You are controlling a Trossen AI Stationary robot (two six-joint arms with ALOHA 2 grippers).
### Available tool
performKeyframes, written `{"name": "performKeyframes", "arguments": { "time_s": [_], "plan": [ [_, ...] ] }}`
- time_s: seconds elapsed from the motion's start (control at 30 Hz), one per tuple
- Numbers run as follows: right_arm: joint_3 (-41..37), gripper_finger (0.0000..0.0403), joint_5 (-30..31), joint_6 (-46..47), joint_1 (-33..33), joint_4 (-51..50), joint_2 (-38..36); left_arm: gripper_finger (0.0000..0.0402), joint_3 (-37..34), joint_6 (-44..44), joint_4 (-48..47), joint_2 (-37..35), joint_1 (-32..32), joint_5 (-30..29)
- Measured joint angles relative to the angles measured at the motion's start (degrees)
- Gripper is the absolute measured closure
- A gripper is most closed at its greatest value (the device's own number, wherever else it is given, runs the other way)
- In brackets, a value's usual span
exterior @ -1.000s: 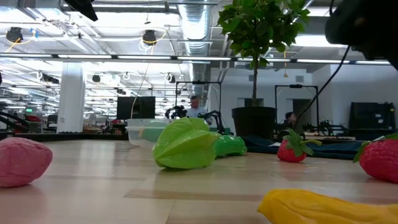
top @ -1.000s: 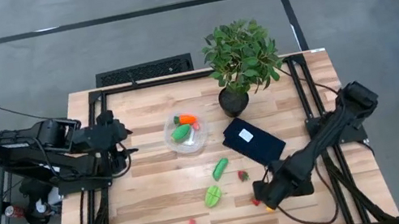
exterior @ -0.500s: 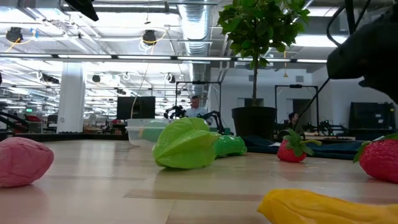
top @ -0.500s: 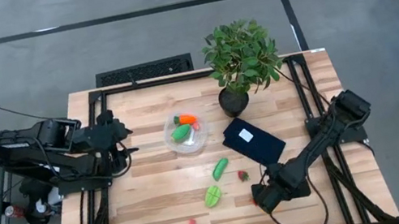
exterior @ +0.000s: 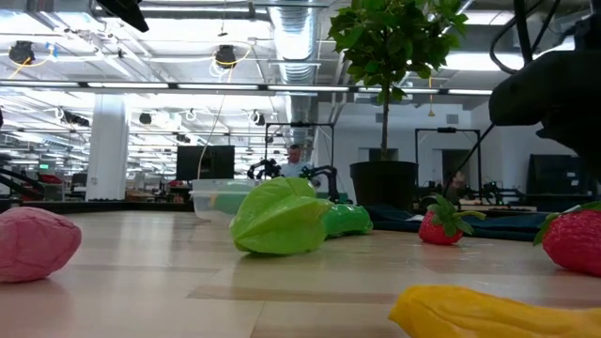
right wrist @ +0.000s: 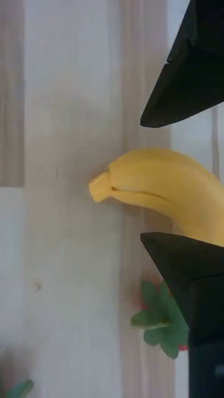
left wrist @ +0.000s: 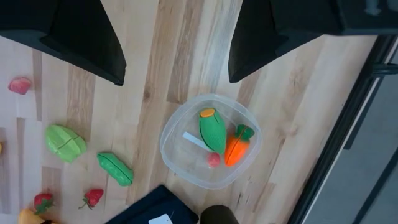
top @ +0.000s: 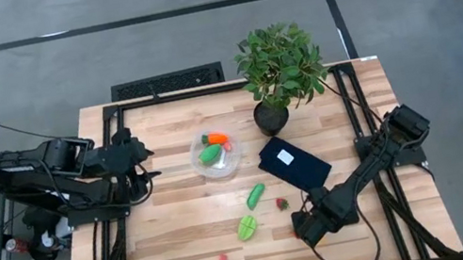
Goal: Pick and placing Produce into tupperware
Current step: Put the yellow banana into the transparent bin
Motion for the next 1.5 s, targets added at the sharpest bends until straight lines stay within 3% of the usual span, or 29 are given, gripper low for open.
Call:
{"name": "performKeyframes", "arguments": {
  "time_s": [1.3,1.5],
  "plan": [
    [0.9,0.0122,1.1,1.1,3.3,5.3,3.6,0.0129,0.0,-1.4,0.0,0.0,0.0,0.0],
    [0.8,0.0139,0.9,1.1,3.3,5.6,3.6,0.0129,0.0,-1.4,0.0,0.0,0.0,0.0]
  ]
}}
